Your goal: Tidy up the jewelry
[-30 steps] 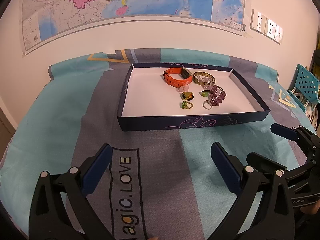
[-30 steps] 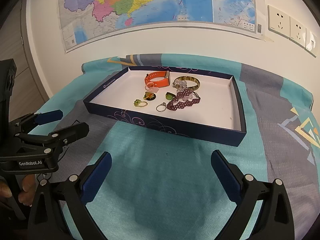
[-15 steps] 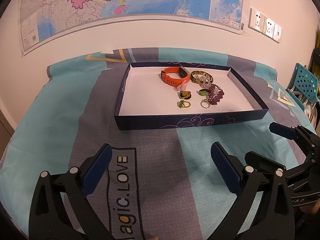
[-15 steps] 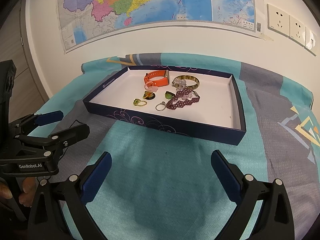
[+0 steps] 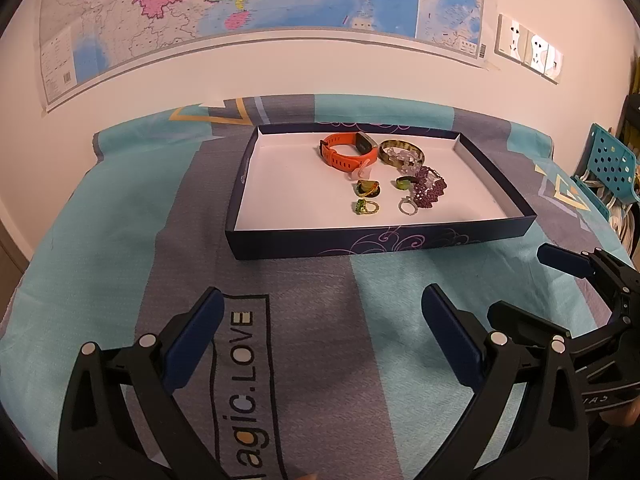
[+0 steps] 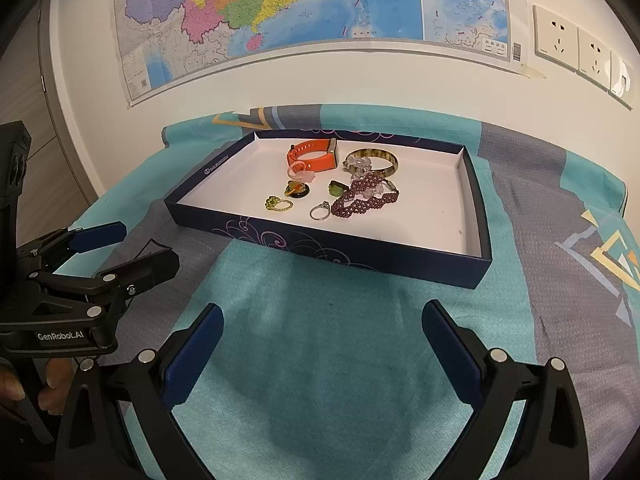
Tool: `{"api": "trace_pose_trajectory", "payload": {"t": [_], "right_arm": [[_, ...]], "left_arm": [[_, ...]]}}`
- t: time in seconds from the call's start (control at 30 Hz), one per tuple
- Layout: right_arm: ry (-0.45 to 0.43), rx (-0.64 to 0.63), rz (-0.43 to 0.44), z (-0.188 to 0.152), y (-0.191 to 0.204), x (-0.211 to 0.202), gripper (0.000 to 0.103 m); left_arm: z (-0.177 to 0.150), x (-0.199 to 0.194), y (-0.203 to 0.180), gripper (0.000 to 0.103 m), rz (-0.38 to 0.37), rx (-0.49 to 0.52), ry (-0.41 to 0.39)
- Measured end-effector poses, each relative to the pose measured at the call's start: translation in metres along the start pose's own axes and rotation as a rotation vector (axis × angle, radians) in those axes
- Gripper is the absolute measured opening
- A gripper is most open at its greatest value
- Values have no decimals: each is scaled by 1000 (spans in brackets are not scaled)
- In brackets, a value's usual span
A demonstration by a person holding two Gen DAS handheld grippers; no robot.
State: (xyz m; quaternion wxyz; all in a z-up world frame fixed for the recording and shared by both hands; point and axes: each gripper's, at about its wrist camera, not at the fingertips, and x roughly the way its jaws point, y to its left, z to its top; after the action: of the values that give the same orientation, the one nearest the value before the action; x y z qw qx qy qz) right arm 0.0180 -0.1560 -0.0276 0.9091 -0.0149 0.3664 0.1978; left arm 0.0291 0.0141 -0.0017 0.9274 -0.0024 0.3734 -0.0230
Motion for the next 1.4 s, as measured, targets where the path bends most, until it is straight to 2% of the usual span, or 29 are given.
{"api": "trace_pose_trajectory", "payload": {"t": [1.4], "right_arm": [[8,5,-4,0,-1,2,96]], "left_arm": [[-1,2,-2,97,-12,1,-1]]}}
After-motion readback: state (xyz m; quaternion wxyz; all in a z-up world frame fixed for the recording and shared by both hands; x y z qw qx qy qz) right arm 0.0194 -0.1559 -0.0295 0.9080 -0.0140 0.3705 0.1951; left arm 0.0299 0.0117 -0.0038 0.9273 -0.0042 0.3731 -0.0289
